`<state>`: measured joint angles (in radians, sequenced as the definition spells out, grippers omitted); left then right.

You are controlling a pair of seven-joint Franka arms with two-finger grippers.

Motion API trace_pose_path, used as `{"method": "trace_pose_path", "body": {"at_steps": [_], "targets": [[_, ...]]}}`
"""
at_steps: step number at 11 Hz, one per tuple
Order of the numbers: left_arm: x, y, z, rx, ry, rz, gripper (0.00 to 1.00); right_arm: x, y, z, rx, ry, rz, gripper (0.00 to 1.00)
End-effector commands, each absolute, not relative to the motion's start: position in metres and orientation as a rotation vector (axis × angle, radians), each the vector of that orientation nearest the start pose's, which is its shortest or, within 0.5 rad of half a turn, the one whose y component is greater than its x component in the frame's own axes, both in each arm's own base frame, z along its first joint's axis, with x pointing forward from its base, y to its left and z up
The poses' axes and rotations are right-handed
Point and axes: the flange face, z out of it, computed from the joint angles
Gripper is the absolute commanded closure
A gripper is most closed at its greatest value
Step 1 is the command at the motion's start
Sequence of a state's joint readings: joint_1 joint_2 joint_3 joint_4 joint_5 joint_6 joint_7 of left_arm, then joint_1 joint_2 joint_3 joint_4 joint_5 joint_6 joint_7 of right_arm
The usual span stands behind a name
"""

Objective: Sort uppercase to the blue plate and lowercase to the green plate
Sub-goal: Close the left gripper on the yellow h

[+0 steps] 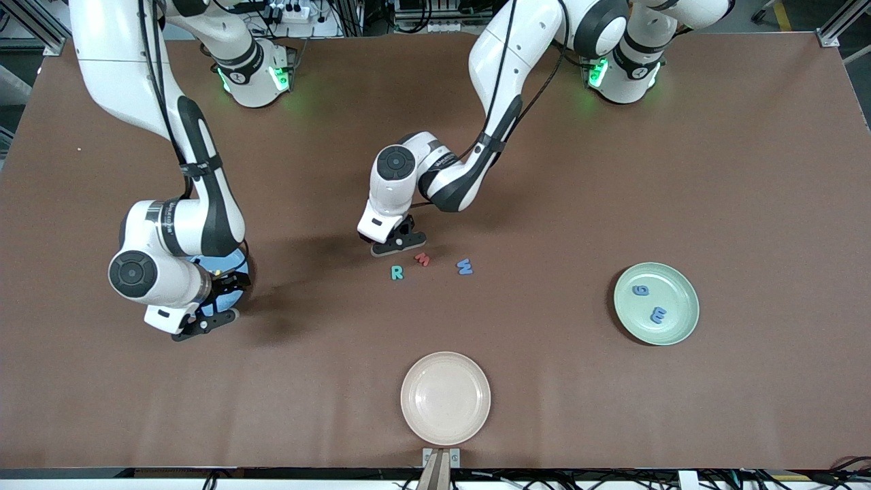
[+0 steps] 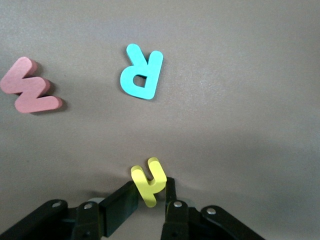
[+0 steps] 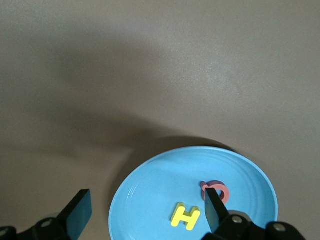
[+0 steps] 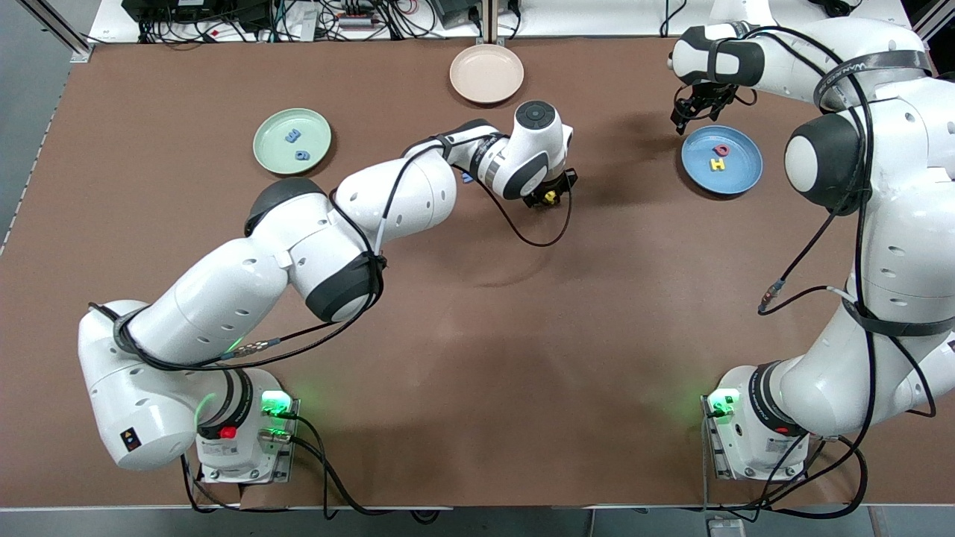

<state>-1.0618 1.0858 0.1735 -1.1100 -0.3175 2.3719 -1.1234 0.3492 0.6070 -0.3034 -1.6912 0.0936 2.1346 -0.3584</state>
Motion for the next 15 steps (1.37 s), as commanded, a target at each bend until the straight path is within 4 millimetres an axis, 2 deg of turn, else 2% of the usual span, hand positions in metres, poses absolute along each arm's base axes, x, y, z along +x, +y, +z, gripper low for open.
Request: {"method": "trace_pose_path", "body": {"at_steps": [1,6,8,10,13,14,15], "targets": [[0.46,-0.631,0.158,-3.26,-0.547,0.009,0.83,0.66,0.055,0.256,-3.146,-0.615,0.223,0.0],[0.46,-0.635,0.195,-3.267,-0.557,0.059,0.83,0.661,0.056,0.26,-3.147,-0.615,0.211,0.0],[0.461,-0.635,0.215,-3.269,-0.558,0.077,0.83,0.661,0.056,0.26,-3.147,-0.615,0.209,0.0],[0.467,-0.63,0.243,-3.275,-0.585,0.11,0.83,0.661,0.056,0.26,-3.147,-0.615,0.209,0.0],[0.494,-0.606,0.289,-3.267,-0.647,0.137,0.83,0.662,0.064,0.262,-3.142,-0.622,0.188,0.0],[0.508,-0.592,0.304,-3.261,-0.68,0.139,0.83,0.661,0.074,0.262,-3.146,-0.615,0.182,0.0],[0.527,-0.573,0.321,-3.257,-0.731,0.146,0.83,0.662,0.092,0.265,-3.162,-0.566,0.165,0.0]]}}
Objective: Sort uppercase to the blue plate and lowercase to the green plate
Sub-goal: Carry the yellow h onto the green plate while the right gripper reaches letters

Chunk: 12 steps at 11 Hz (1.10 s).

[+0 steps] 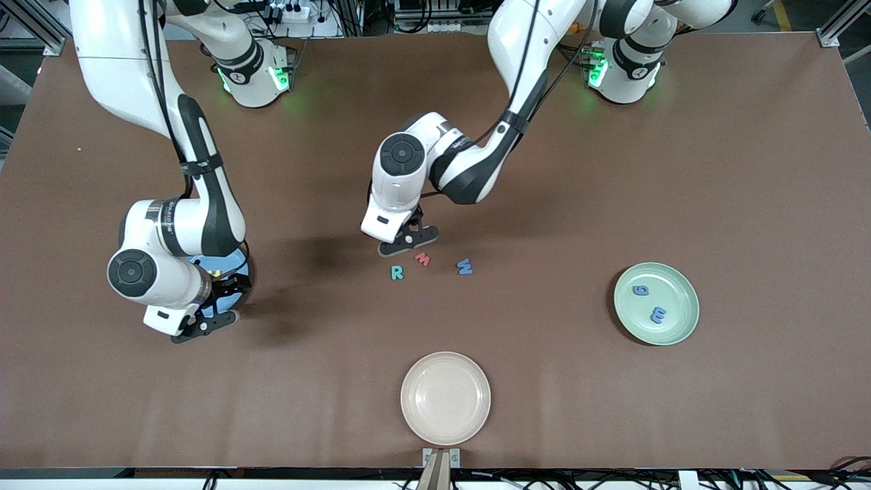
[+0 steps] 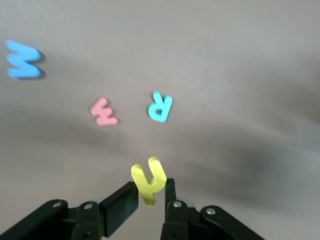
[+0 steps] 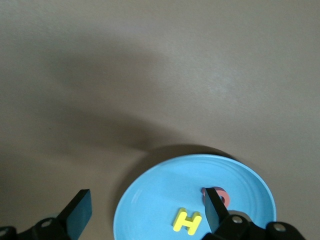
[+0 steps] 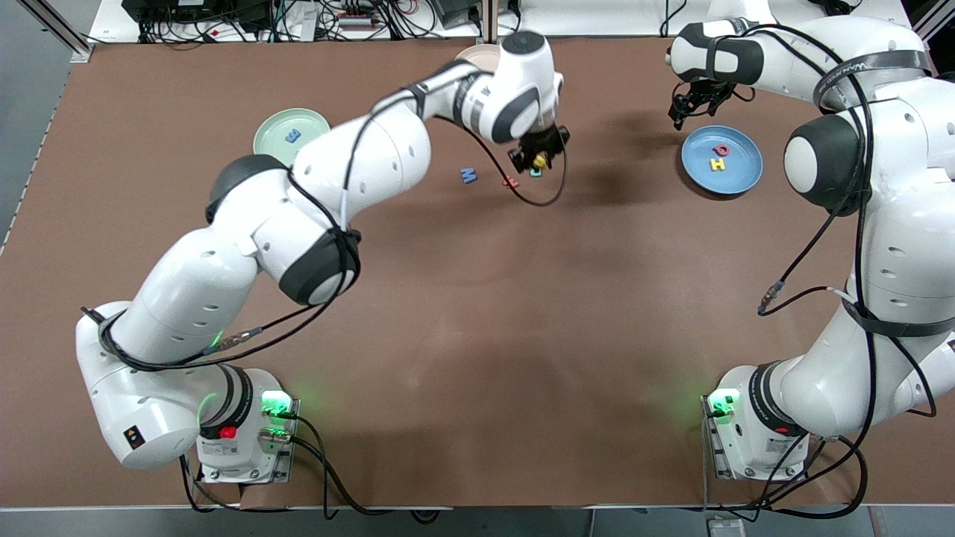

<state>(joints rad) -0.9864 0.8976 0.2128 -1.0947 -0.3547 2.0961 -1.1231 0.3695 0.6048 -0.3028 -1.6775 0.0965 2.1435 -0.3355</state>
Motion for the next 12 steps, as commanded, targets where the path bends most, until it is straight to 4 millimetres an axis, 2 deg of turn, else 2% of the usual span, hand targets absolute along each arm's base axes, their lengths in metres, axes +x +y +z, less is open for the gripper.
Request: {"method": "trace_pose_path", "body": {"at_steps": [1,3,5,7,8,9,10,12], "targets": [[0.542,-0.555,0.338,-3.257,-0.774,0.157,0.82,0.659,0.115,0.267,-3.171,-0.54,0.155,0.0],[0.565,-0.518,0.364,-3.274,-0.738,0.236,0.83,0.659,0.155,0.275,-3.193,-0.446,0.109,0.0],[0.592,-0.472,0.383,-3.229,-0.741,0.2,0.82,0.65,0.206,0.279,-3.214,-0.322,0.071,0.0],[0.612,-0.424,0.391,-3.218,-0.62,0.212,0.82,0.642,0.249,0.285,-3.199,-0.232,0.038,0.0],[0.62,-0.398,0.394,-3.221,-0.577,0.226,0.82,0.641,0.263,0.289,-3.159,-0.196,0.043,0.0],[0.628,-0.372,0.392,-3.206,-0.514,0.244,0.82,0.64,0.275,0.292,-3.121,-0.174,0.042,0.0],[0.639,-0.335,0.386,-3.173,-0.438,0.257,0.82,0.637,0.291,0.29,-3.095,-0.144,0.049,0.0],[0.65,-0.272,0.366,-3.112,-0.272,0.351,0.82,0.614,0.356,0.28,-3.118,-0.101,0.037,0.0]]}}
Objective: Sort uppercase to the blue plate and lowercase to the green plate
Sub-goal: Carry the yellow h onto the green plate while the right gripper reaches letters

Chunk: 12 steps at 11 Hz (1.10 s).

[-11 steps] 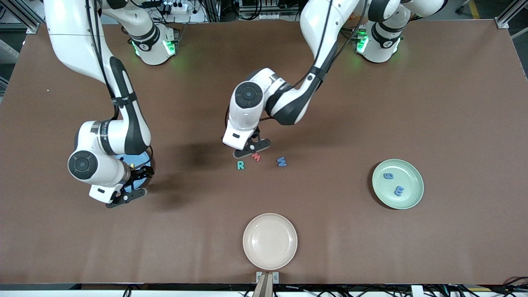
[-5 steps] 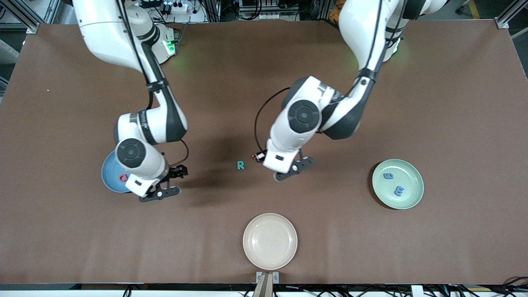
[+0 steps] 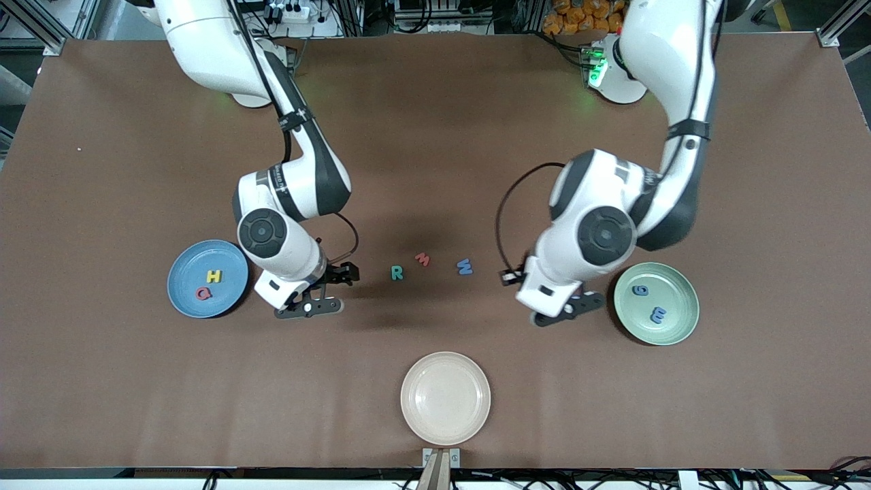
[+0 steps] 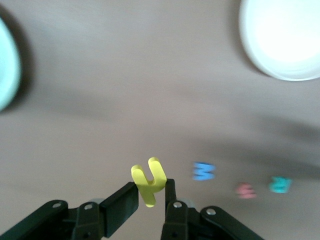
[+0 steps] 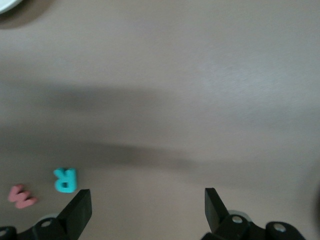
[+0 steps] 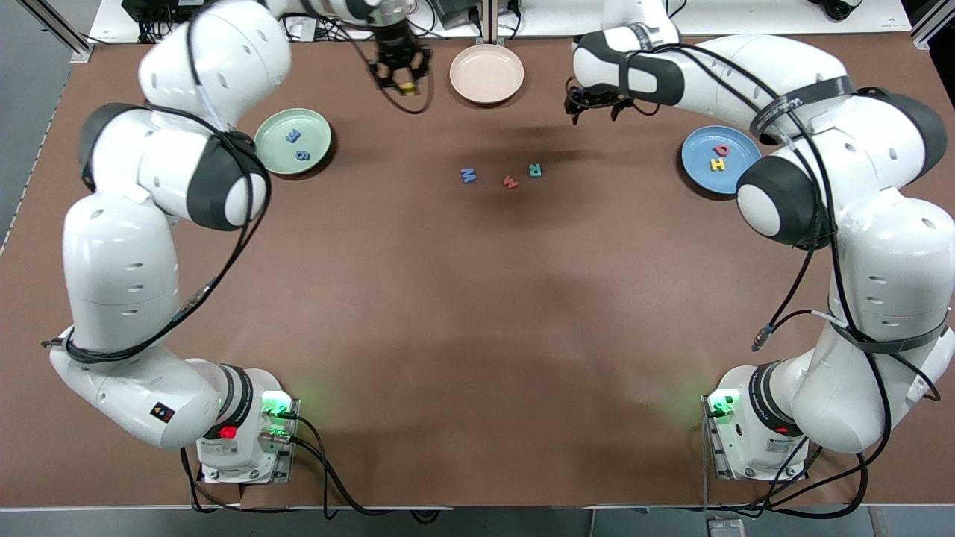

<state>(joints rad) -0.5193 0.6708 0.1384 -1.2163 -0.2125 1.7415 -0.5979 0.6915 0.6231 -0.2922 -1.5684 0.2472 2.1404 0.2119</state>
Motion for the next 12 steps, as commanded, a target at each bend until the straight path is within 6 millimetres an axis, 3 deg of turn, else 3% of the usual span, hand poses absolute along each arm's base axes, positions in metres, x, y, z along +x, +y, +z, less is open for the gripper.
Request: {"method": "trace_pose_path", "body": {"at_steps": [1,3,6,8,9,11,12], "targets": [[0.648,-0.248,0.359,-3.072,-0.199,0.357,0.82,0.606,0.383,0.275,-3.127,-0.035,0.025,0.0],[0.646,-0.216,0.359,-3.059,-0.097,0.376,0.82,0.595,0.42,0.272,-3.124,0.04,0.002,0.0],[0.639,-0.171,0.353,-2.999,-0.01,0.404,0.82,0.573,0.486,0.268,-3.113,-0.054,-0.069,0.0],[0.635,-0.129,0.344,-3.006,0.072,0.43,0.82,0.57,0.512,0.266,-3.1,-0.101,-0.112,0.0],[0.634,-0.112,0.337,-3.009,0.118,0.452,0.82,0.566,0.522,0.254,-3.103,-0.103,-0.115,0.0],[0.631,-0.083,0.319,-2.987,0.091,0.49,0.82,0.561,0.546,0.231,-3.106,-0.083,-0.14,0.0],[0.63,-0.08,0.307,-2.987,0.088,0.487,0.82,0.56,0.55,0.226,-3.106,-0.092,-0.149,0.0]]}}
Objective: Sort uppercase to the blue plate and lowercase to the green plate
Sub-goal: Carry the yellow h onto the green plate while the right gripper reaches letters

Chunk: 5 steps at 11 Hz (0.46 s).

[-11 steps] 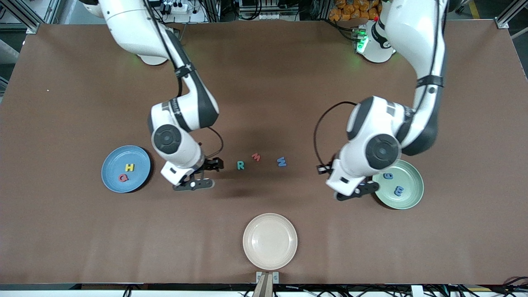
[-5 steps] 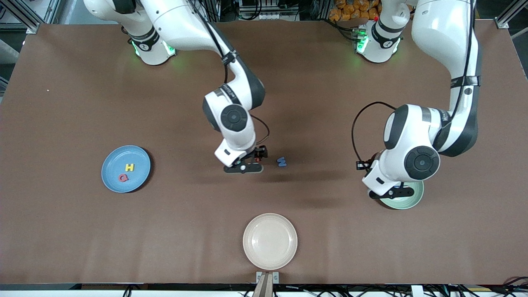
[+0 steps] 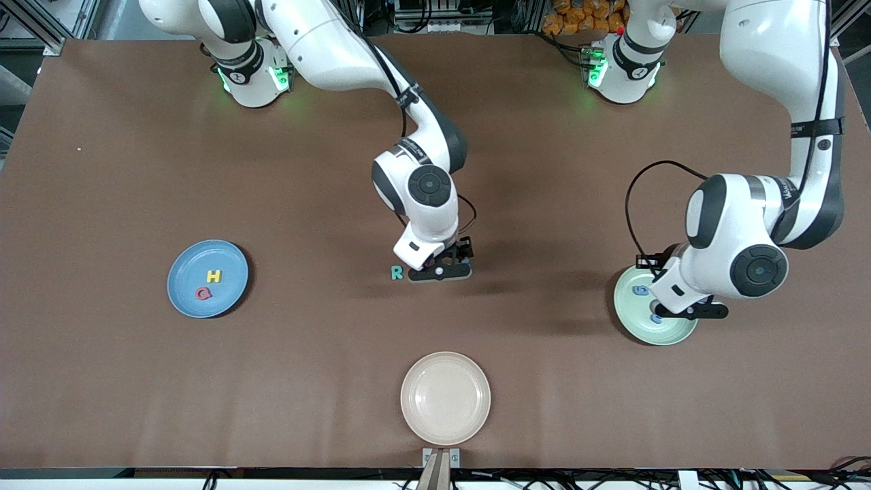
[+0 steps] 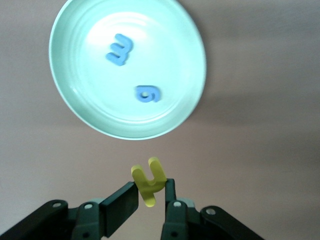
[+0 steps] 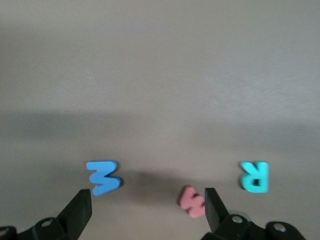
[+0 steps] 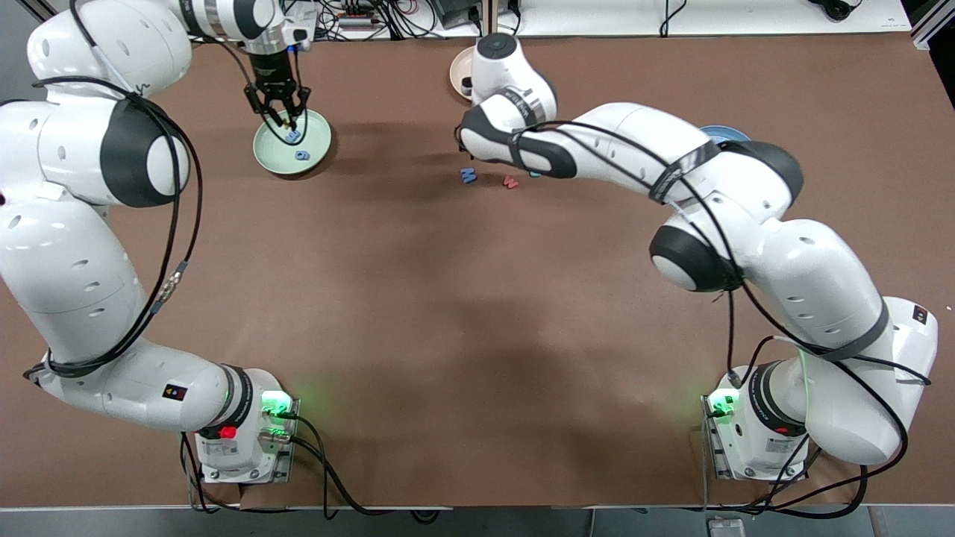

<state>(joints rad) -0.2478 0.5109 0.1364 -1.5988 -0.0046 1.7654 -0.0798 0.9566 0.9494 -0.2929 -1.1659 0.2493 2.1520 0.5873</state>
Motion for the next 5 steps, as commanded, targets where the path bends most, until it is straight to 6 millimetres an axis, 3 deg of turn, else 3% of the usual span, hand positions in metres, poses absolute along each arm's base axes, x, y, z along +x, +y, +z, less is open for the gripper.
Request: {"method": "trace_pose_path", "body": {"at_steps": [1,2,5], "targets": [[0.632,-0.073,0.296,-2.995,0.076,0.452,0.82,0.555,0.556,0.22,-3.103,-0.109,-0.163,0.0],[0.635,-0.069,0.291,-2.989,0.078,0.42,0.82,0.549,0.562,0.211,-3.098,-0.129,-0.183,0.0],[0.644,-0.069,0.275,-2.987,0.086,0.347,0.69,0.533,0.579,0.187,-3.119,-0.185,-0.246,0.0]]}}
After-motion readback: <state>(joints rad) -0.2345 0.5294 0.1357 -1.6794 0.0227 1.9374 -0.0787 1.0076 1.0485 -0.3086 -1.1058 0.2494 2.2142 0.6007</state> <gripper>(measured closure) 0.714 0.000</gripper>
